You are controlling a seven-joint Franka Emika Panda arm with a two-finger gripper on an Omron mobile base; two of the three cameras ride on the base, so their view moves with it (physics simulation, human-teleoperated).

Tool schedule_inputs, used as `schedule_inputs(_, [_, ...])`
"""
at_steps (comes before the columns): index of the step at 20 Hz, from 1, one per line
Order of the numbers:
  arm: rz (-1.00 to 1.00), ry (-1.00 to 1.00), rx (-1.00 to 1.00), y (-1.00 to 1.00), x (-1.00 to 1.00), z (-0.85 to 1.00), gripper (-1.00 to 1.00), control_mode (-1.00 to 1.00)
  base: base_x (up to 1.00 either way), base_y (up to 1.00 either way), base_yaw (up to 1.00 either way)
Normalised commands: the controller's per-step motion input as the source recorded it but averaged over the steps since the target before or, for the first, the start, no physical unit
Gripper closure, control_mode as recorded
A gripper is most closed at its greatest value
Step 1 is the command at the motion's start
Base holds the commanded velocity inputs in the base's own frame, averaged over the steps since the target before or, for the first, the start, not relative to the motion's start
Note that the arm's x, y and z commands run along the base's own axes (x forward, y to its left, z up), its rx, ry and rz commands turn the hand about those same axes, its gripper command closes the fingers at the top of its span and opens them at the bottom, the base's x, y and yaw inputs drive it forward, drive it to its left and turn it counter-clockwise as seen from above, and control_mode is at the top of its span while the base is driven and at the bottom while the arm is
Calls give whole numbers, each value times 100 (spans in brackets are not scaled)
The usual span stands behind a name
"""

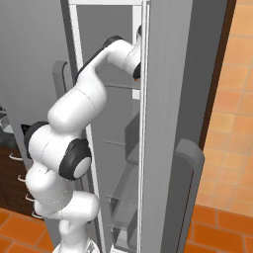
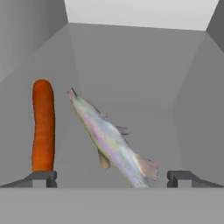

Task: Place one carrot and one fish in each tupperware on the nearby counter, to pack two identical lunches.

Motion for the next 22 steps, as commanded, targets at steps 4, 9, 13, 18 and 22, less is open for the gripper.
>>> schedule_inputs(4, [5, 0, 0, -14, 50, -1, -100, -100, 0, 0, 0])
schedule_inputs(9, [6, 4, 0, -7, 29, -14, -100, -100, 0, 0, 0])
schedule_inputs(13, [6, 10, 4, 0, -23, -21, -100, -100, 0, 0, 0])
schedule_inputs(18, [8, 4, 2, 1, 1, -18, -100, -100, 0, 0, 0])
schedule_inputs(22, [11, 0, 0, 26, 3, -25, 100, -100, 0, 0, 0])
